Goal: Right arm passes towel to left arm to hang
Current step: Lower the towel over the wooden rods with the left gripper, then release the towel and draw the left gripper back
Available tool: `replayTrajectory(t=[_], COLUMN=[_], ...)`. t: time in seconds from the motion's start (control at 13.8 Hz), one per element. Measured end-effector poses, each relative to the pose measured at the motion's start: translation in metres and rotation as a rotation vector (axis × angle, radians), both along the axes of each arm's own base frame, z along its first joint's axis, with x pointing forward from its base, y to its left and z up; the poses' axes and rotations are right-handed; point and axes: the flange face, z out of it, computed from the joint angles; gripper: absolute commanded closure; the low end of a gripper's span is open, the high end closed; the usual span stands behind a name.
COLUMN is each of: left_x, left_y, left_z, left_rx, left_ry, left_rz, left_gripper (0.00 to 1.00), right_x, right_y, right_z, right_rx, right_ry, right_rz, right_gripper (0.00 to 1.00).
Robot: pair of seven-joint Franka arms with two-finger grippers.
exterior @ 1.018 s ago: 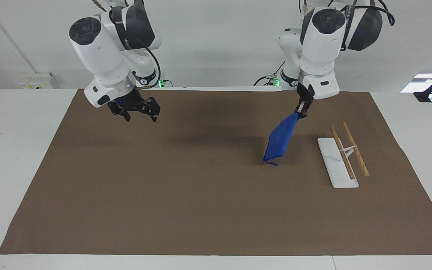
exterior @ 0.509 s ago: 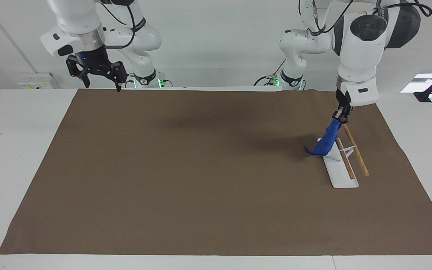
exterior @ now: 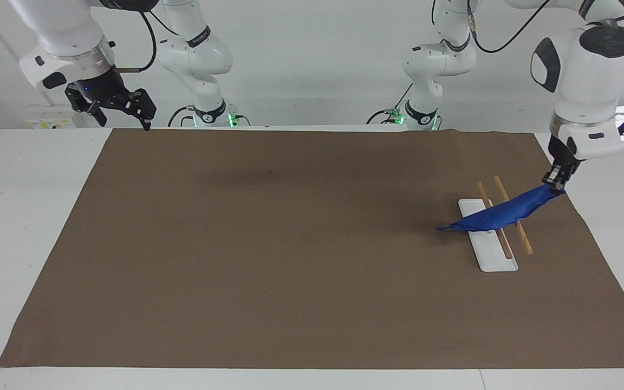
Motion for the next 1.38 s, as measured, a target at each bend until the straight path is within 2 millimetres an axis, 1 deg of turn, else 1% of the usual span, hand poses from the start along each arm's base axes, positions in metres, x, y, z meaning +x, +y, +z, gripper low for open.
replayTrajectory(t=[0.15, 0.22, 0.29, 0.36, 0.65, 0.87, 1.16, 1.24, 1.31, 1.38], left_x=[-0.001, -0.002, -0.004, -0.006, -0.026, -0.036, -0.052, -0.056, -0.06, -0.062], left_y=[0.043, 0.054, 0.058, 0.058, 0.047, 0.047, 0.083, 0.092, 0.099, 0.105], left_z=[-0.012, -0.016, -0.019, -0.024, -0.058, -0.081, -0.124, -0.131, -0.135, -0.138], left_rx=[0.001, 0.001, 0.001, 0.0, -0.007, -0.013, -0.032, -0.035, -0.036, -0.037], left_ry=[-0.013, -0.009, -0.002, 0.009, -0.012, 0.004, -0.022, -0.017, -0.011, -0.007], left_rz=[0.04, 0.055, 0.062, 0.062, 0.02, 0.016, 0.052, 0.067, 0.08, 0.091], left_gripper=[0.99, 0.99, 0.99, 0.98, 0.98, 0.98, 0.96, 0.93, 0.68, 0.16], right_x=[0.0, 0.0, 0.0, 0.0, 0.0, 0.0, 0.0, 0.0, 0.0, 0.0], right_y=[0.003, 0.004, 0.003, 0.003, 0.003, 0.004, 0.005, 0.008, 0.012, 0.017], right_z=[0.0, 0.0, 0.0, 0.0, 0.0, 0.0, -0.002, -0.003, -0.003, -0.004], right_rx=[0.0, 0.0, -0.001, -0.001, -0.001, -0.001, -0.001, -0.001, -0.001, 0.0], right_ry=[0.0, 0.0, -0.001, -0.001, -0.001, 0.0, 0.005, 0.006, 0.007, 0.008], right_rz=[0.006, 0.007, 0.007, 0.007, 0.007, 0.007, 0.01, 0.016, 0.025, 0.033], right_gripper=[0.0, 0.0, 0.0, 0.0, 0.0, 0.0, 0.0, 0.0, 0.0, 0.0])
